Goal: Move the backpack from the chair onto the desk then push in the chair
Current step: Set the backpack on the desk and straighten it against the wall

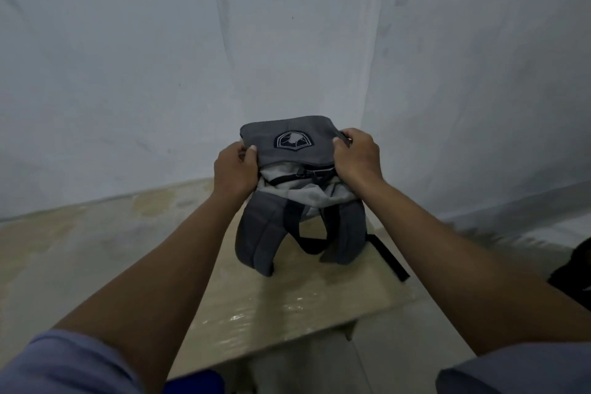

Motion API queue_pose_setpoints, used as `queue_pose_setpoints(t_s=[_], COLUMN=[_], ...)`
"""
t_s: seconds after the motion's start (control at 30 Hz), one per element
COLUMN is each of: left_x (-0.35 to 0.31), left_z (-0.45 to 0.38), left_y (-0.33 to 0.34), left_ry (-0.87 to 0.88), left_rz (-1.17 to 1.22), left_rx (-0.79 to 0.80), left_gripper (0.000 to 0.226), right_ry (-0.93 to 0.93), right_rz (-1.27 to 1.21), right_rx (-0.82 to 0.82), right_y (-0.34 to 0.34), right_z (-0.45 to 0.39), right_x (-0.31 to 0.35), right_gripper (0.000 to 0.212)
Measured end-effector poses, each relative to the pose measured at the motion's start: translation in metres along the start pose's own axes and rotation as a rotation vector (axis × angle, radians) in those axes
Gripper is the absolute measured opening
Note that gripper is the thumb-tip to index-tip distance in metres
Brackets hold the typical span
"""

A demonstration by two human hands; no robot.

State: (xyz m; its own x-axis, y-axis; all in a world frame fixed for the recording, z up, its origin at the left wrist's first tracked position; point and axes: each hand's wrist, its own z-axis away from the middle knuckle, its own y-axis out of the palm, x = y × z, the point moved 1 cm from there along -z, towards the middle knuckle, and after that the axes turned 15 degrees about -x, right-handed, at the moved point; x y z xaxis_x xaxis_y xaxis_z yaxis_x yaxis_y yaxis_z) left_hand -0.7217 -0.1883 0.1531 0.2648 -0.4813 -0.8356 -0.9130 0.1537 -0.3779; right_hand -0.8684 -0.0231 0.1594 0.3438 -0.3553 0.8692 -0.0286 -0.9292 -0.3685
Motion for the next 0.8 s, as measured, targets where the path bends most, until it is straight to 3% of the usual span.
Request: queue_pose_setpoints(t_s=[0.2, 0.33, 0.53, 0.67, 0.73, 0.8], left_x=[0.033, 0.058, 0.091, 0.110, 0.109, 0.105], left_z=[-0.017, -0.018, -0.026, -0.025, -0.026, -0.029], left_y=[0.072, 0.120, 0.142, 0.134, 0.134, 0.138], left_ry=[-0.042, -0.044, -0.039, -0.334, -0.568, -0.815], left_rz=[-0.012, -0.046, -0.155, -0.214, -0.174, -0.122], left_rx=[-0.058, -0.075, -0.060, 0.056, 0.056, 0.059], left_gripper=[0.027, 0.026, 0.024, 0.031, 0.052, 0.087], right_ry=[-0.085, -0.055, -0.032, -0.028, 0.008, 0.061], right_rz=[-0.068, -0.109, -0.149, -0.145, -0.123, -0.104], right_rx=[0.065, 0.127, 0.147, 0.175, 0.172, 0.170], right_y=[0.050, 0.076, 0.111, 0.120, 0.116, 0.110], right_z=[-0.055, -0.079, -0.077, -0.071, -0.067, -0.065], right_x=[-0.052, -0.098, -0.136, -0.144, -0.151, -0.158], right_gripper=[0.016, 0.024, 0.029, 0.022, 0.006, 0.015])
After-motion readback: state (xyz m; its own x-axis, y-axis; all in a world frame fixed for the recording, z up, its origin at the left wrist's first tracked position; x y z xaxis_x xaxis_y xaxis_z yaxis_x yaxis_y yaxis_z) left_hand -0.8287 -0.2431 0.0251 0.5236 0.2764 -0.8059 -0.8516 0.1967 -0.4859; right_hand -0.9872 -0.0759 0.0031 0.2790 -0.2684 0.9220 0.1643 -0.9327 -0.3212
